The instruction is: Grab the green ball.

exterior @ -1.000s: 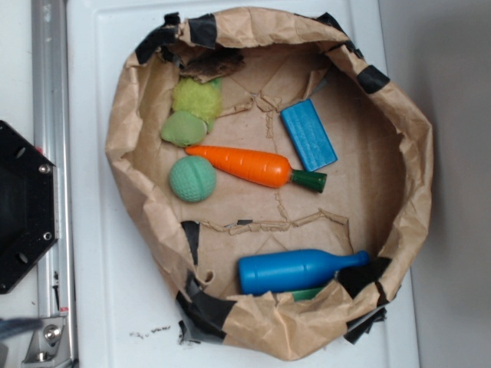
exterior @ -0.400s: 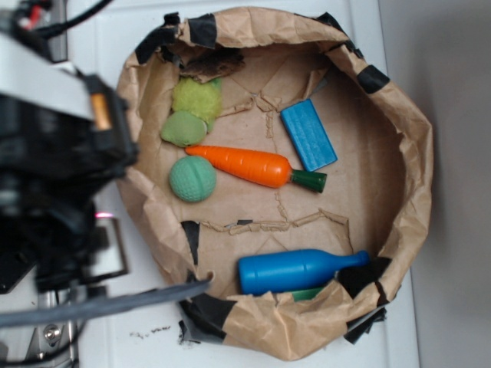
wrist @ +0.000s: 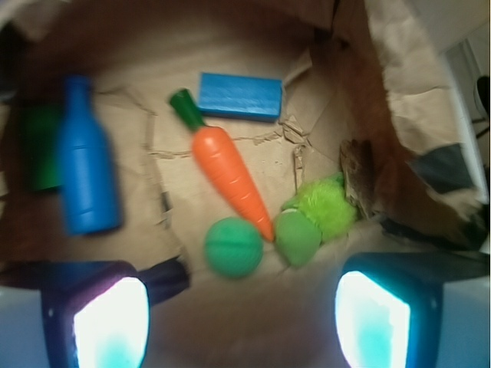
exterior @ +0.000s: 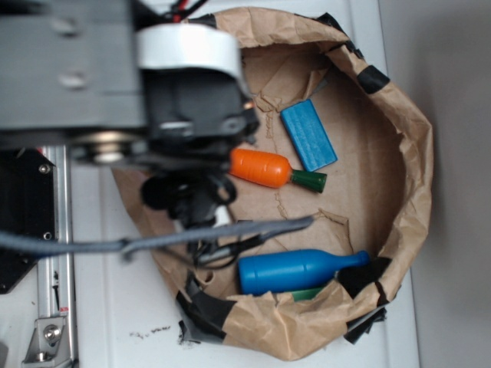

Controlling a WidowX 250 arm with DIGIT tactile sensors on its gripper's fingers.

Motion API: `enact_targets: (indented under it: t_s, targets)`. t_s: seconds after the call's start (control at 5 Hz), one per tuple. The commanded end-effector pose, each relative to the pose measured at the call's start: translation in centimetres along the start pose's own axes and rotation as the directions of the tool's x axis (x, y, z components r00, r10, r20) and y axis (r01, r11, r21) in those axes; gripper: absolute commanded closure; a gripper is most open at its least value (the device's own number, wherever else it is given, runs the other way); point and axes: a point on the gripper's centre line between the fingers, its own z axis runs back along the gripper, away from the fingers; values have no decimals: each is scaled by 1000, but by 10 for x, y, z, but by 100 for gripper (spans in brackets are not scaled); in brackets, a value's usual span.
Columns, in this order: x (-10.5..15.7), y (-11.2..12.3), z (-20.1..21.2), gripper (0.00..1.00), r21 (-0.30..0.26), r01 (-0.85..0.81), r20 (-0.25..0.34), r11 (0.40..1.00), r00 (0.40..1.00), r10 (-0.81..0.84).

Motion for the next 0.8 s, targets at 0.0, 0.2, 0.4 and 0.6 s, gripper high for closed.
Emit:
enact_targets:
  t_s: [0.0, 0.2, 0.4, 0.6]
  targets:
    - [-7, -14, -54, 0, -14, 51, -36, 999, 998, -52]
    - [-23, -23, -76, 0, -48, 87, -49, 995, 995, -90]
    - [-18, -18, -91, 0, -48, 76, -23, 996, 997, -77]
    - [-9, -18, -109, 0, -76, 1, -57, 997, 998, -5]
